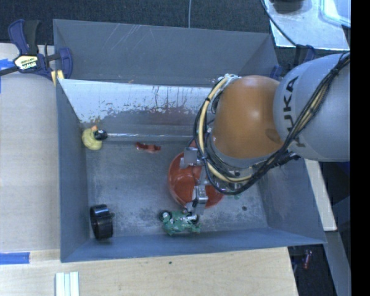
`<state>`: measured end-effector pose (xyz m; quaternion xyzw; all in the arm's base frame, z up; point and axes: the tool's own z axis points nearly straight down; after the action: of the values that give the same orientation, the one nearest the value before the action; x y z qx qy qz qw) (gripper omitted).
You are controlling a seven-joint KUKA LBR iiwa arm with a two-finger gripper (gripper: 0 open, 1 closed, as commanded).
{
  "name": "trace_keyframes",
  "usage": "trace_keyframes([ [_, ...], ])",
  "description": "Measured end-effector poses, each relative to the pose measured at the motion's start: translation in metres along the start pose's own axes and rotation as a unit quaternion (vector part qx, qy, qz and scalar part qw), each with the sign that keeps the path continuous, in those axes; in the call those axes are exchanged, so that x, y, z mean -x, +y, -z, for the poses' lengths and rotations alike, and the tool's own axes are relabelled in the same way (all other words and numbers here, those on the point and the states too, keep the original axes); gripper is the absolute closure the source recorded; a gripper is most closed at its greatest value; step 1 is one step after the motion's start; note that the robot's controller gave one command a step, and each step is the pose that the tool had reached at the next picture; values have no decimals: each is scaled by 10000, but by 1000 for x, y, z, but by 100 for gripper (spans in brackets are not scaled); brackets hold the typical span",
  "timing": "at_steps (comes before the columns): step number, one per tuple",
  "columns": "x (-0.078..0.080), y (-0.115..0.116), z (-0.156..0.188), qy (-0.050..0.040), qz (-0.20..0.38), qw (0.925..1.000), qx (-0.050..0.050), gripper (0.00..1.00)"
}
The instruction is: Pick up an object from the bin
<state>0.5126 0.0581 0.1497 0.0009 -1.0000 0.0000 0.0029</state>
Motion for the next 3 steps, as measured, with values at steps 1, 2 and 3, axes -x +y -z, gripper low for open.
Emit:
trace_keyframes([
  [1,2,0,4,-43,-7,10000,4,0],
  [2,64,-17,-48,-94,310,9995,5,0],
  [3,93,-5,-75,-175,471,9987,9,0],
])
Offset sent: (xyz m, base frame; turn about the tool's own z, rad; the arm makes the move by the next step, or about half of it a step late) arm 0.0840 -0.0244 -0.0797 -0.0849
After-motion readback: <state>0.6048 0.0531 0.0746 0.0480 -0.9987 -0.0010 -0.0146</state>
